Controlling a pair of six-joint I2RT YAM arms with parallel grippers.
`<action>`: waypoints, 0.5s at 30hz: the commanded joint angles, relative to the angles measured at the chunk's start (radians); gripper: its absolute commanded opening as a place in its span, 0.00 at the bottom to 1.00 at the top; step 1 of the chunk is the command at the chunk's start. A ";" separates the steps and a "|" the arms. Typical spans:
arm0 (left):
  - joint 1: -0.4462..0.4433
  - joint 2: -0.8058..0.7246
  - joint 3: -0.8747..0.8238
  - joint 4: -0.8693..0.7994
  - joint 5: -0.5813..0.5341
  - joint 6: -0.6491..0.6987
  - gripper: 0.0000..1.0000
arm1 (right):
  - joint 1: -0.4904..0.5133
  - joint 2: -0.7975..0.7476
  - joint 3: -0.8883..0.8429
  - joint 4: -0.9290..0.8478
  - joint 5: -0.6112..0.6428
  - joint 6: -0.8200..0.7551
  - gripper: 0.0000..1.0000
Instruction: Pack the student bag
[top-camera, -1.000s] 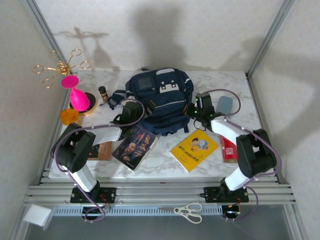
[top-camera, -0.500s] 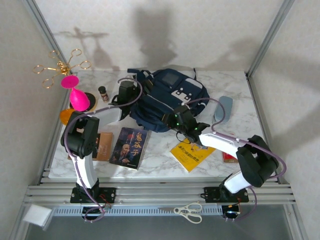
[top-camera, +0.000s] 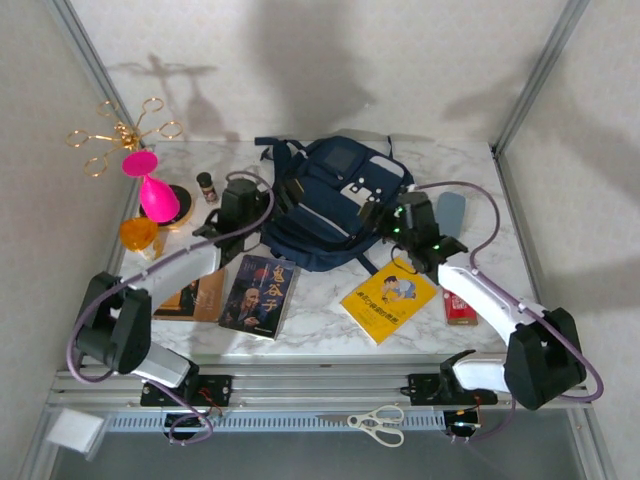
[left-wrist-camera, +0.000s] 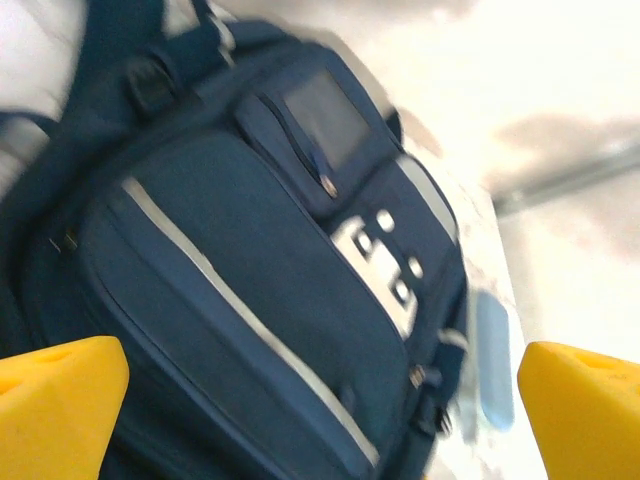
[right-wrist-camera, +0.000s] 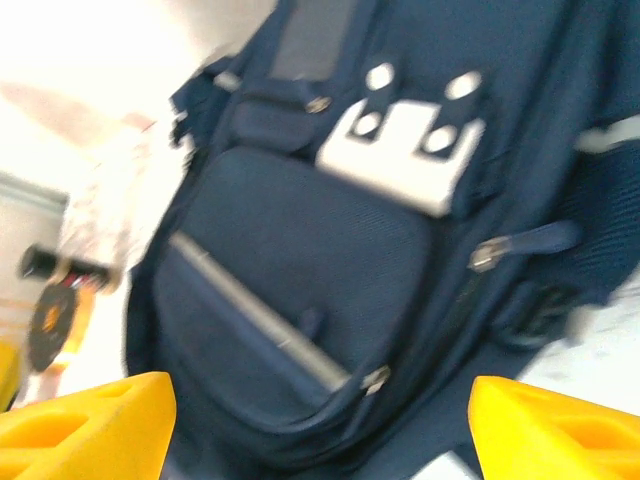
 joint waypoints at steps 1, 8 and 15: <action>-0.107 -0.069 -0.067 -0.001 -0.014 -0.054 0.99 | -0.105 0.058 -0.032 -0.038 -0.087 -0.066 0.79; -0.287 -0.062 -0.148 0.098 -0.095 -0.149 0.99 | -0.200 0.250 0.012 0.056 -0.219 -0.078 0.84; -0.353 0.066 -0.148 0.190 -0.114 -0.194 0.99 | -0.249 0.429 0.109 0.114 -0.319 -0.064 0.89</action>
